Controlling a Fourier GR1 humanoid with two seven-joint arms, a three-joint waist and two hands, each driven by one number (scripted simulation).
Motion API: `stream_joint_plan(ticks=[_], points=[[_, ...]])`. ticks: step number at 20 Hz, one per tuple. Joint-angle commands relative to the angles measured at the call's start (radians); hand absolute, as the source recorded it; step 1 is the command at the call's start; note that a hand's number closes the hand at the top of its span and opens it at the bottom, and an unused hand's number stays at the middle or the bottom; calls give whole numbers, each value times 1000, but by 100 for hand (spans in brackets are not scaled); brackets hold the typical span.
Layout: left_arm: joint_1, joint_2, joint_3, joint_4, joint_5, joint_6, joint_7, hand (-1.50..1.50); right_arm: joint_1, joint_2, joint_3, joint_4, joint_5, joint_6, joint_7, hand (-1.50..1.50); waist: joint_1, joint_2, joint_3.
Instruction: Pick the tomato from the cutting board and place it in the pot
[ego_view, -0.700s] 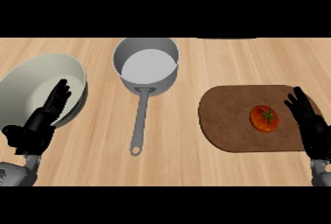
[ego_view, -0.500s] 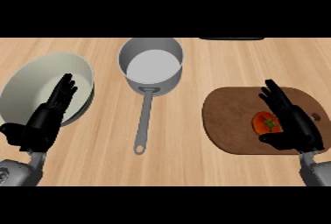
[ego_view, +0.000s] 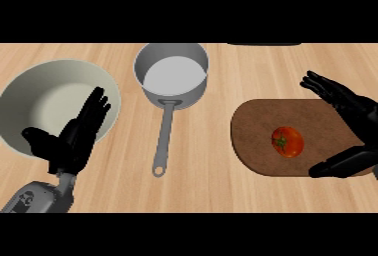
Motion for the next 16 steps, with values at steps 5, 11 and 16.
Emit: stream_joint_plan(ticks=[5,11,16], points=[[3,-16,5,-72,-2,58,93,0,-34,-309,-160,138,126,240,-291,-150,-9,1,-3],[-1,4,20,-81,-2,29,136,0,-112,-485,-157,100,179,329,-238,-150,-6,1,-5],[6,-35,-25,-100,-71,83,142,0,-137,-578,-95,37,233,381,-152,-150,-6,0,-5]])
